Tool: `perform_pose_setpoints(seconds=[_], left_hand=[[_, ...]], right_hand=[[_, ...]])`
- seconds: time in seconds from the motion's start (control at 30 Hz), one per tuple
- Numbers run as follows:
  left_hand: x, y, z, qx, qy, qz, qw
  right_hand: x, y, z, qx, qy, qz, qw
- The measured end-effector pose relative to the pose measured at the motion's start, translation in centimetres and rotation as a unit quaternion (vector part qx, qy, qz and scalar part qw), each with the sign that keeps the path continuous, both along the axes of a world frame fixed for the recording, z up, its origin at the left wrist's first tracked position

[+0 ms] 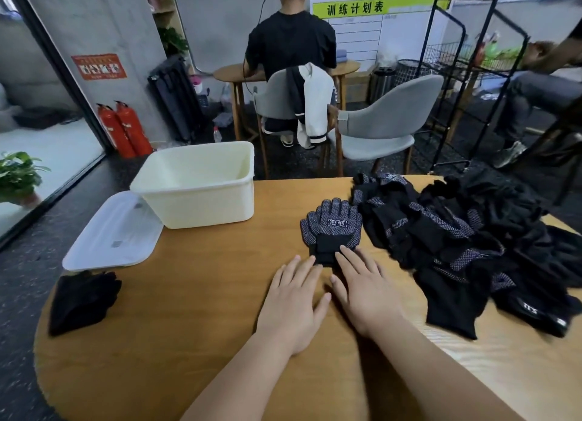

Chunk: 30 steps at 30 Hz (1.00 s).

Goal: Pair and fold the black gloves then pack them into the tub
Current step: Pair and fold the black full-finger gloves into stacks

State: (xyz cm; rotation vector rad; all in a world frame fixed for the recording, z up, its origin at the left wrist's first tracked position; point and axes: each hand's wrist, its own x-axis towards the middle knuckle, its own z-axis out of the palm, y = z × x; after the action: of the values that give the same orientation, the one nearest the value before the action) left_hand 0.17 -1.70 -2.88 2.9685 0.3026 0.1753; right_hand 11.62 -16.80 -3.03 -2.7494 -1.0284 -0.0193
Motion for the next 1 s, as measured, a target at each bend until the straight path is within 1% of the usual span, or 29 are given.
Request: perform_pose_setpoints(seconds=[0.13,0.23,0.3,0.4,0.5,0.6,0.73,0.9,0.97,1.0], left_hand=[[0.0,-0.1,0.1,0.006,-0.001,-0.001,1.0],[-0.1,-0.2,0.0,0.01,-0.002,0.005,1.0],[-0.1,-0.2,0.0,0.012,0.001,0.01,1.0],[-0.2,-0.3,0.0,0.008,0.005,0.017,1.0],[-0.2,-0.3,0.1,0.006,0.008,0.023,1.0],[-0.2,-0.3,0.0,0.009,0.011,0.025,1.0],[-0.4,-0.3,0.0,0.029,-0.002,0.014,0.999],[-0.7,-0.5,0.2,0.052,-0.006,-0.037,0.998],[-0.7,-0.5,0.2,0.052,0.001,-0.037,0.998],[-0.7,-0.5,0.2,0.052,0.006,-0.035,0.998]], right_hand=[[0.0,-0.1,0.0,0.006,-0.009,0.001,1.0],[-0.2,-0.3,-0.1,0.054,-0.027,-0.01,0.998],[-0.4,-0.4,-0.1,0.108,-0.059,-0.028,0.992],[-1.0,-0.8,-0.1,0.17,-0.137,-0.053,0.975],[-1.5,-1.5,-0.4,0.167,-0.191,-0.047,0.966],[-2.2,-2.3,-1.1,0.174,-0.223,-0.027,0.959],[-3.7,-3.6,-1.2,0.18,-0.23,-0.017,0.956],[-4.1,-3.7,-1.5,0.13,-0.147,0.016,0.98],[-4.0,-3.4,-1.6,0.118,-0.137,0.012,0.983],[-4.2,-3.5,-1.6,0.123,-0.146,-0.002,0.982]])
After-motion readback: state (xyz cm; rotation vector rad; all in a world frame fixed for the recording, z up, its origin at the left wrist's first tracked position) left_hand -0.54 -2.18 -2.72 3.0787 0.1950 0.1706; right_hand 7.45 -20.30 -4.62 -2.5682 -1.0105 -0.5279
